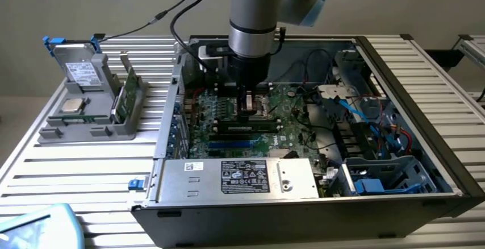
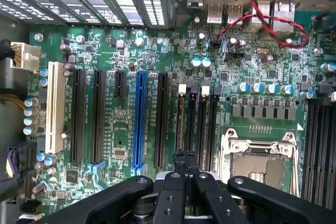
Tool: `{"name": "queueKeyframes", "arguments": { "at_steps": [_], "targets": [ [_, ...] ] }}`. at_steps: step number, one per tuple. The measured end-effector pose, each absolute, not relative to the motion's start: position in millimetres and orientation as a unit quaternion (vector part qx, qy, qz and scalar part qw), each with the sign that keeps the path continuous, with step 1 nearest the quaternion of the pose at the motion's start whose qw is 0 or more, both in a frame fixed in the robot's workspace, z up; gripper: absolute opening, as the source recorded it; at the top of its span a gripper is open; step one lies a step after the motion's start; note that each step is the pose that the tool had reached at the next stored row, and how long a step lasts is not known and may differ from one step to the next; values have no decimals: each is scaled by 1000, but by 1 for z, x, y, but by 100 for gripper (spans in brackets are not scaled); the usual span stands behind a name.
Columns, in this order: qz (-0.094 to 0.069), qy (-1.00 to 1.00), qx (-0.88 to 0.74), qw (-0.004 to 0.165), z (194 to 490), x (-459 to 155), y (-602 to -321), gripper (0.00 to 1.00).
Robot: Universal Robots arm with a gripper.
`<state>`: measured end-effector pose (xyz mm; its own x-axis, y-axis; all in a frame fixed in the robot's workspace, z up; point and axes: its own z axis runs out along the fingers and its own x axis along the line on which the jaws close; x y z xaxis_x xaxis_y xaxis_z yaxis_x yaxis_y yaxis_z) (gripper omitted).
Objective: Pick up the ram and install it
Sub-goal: 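Press down the ram until it locks into place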
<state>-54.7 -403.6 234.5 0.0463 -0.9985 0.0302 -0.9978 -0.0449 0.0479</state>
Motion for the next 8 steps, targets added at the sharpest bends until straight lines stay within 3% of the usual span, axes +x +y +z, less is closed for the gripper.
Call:
{"name": "queueKeyframes", "arguments": {
  "at_steps": [8],
  "targets": [
    [-5,-690,723,27,232,-56,-404,11]
  ]
}}
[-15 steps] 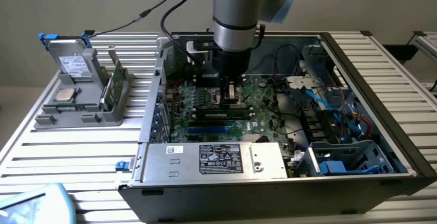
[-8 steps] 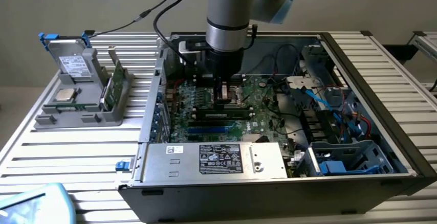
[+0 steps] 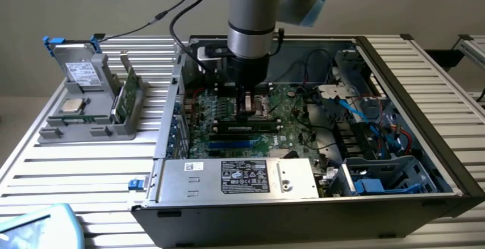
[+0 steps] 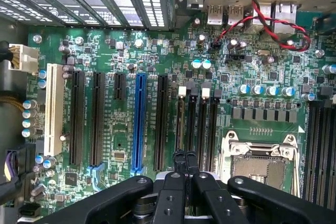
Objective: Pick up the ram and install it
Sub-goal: 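Press down the ram until it locks into place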
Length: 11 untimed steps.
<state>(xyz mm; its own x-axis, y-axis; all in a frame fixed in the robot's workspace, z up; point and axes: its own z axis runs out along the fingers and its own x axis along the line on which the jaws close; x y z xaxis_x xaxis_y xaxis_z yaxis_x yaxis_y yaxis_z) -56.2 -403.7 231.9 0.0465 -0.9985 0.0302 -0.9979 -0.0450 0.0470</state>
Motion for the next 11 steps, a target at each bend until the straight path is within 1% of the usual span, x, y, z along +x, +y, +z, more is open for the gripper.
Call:
{"name": "queueKeyframes", "arguments": {
  "at_steps": [11],
  "targets": [
    [-5,-691,723,27,229,-58,-404,11]
  ]
}}
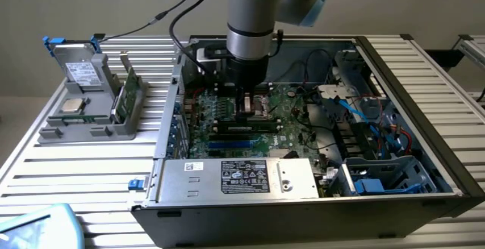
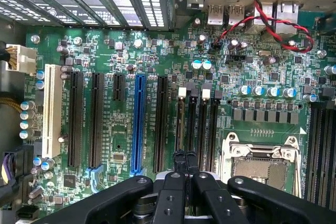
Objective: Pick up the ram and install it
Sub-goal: 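Press down the ram until it locks into place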
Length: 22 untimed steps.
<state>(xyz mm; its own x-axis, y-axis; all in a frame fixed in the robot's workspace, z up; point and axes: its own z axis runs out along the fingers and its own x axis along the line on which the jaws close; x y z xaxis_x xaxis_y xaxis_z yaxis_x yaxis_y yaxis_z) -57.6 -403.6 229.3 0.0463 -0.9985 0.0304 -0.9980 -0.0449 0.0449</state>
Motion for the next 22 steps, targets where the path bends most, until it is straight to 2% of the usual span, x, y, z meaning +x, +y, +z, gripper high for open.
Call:
{"name": "queueKeyframes", "arguments": {
  "at_steps": [10,22],
  "targets": [
    [-2,-691,723,24,226,-59,-404,11],
    [-2,-691,723,24,242,-48,-404,11]
  ]
}}
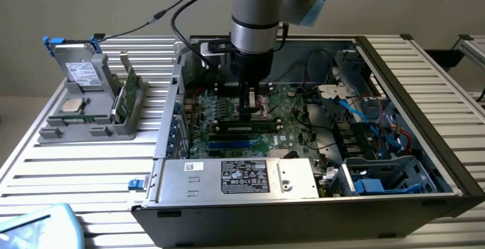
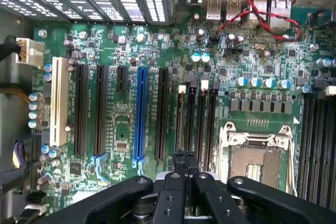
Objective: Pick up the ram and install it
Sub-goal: 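Press down the ram until it locks into place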
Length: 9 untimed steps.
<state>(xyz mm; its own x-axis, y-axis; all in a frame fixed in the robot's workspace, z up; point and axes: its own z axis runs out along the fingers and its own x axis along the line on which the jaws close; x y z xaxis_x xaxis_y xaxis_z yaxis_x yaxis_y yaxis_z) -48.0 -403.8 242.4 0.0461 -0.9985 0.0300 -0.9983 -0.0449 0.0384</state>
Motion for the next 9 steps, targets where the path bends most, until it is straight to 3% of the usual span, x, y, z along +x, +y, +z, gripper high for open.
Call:
{"name": "queueKeyframes", "arguments": {
  "at_steps": [9],
  "targets": [
    [-2,-691,723,24,245,-36,-410,11]
  ]
}}
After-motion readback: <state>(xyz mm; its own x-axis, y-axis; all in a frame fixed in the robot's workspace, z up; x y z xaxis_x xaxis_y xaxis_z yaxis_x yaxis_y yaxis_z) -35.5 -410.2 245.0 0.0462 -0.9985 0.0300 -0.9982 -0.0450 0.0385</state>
